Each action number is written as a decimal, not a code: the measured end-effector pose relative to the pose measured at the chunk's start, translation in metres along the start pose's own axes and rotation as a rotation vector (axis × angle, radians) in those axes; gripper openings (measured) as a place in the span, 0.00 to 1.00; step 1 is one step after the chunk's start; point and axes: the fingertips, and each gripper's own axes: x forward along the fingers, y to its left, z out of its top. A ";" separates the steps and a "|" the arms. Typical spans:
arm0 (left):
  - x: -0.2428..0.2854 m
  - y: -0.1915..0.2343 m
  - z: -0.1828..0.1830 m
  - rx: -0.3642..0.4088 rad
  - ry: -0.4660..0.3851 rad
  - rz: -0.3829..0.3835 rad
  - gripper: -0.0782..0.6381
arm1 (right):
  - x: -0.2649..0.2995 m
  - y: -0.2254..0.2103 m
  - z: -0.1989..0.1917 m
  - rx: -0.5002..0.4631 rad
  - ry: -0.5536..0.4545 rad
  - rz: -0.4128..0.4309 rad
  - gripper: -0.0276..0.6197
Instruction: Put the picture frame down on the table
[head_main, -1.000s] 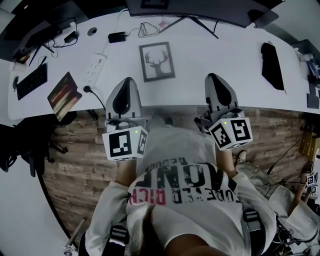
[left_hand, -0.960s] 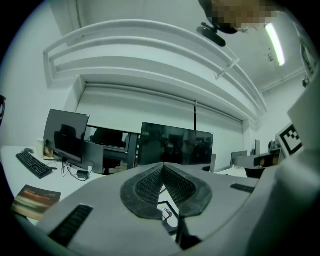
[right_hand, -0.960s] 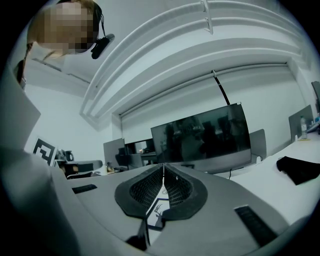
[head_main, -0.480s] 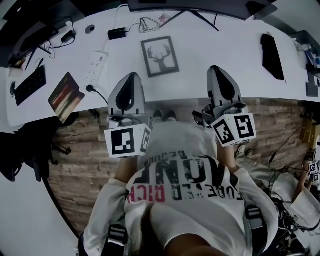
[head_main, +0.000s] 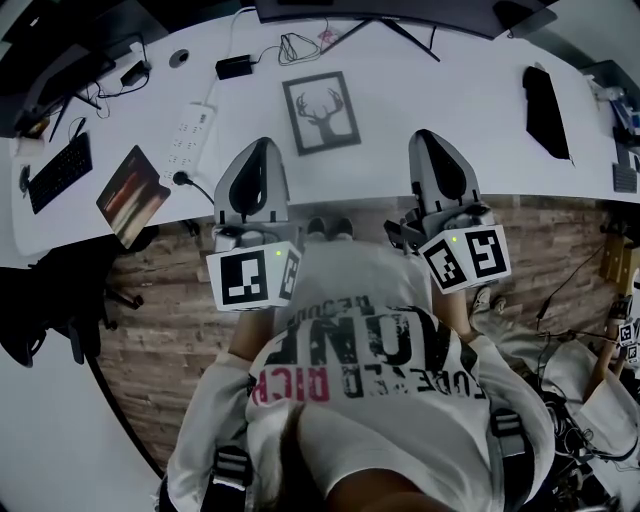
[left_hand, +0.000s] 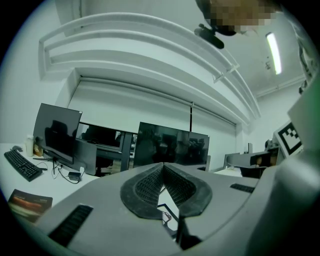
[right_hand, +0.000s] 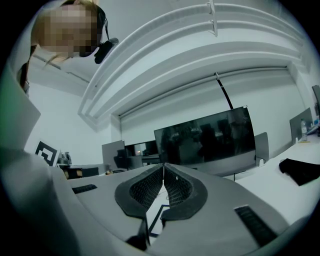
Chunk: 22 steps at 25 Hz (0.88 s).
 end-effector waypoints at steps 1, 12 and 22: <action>0.001 0.000 0.001 0.002 -0.002 0.000 0.11 | 0.001 0.000 0.000 -0.001 -0.001 0.001 0.05; 0.007 -0.004 -0.001 0.004 -0.003 -0.009 0.11 | 0.007 0.002 -0.001 -0.004 -0.001 0.017 0.05; 0.012 0.001 -0.003 -0.009 -0.001 -0.001 0.11 | 0.012 0.000 -0.003 -0.005 0.008 0.018 0.05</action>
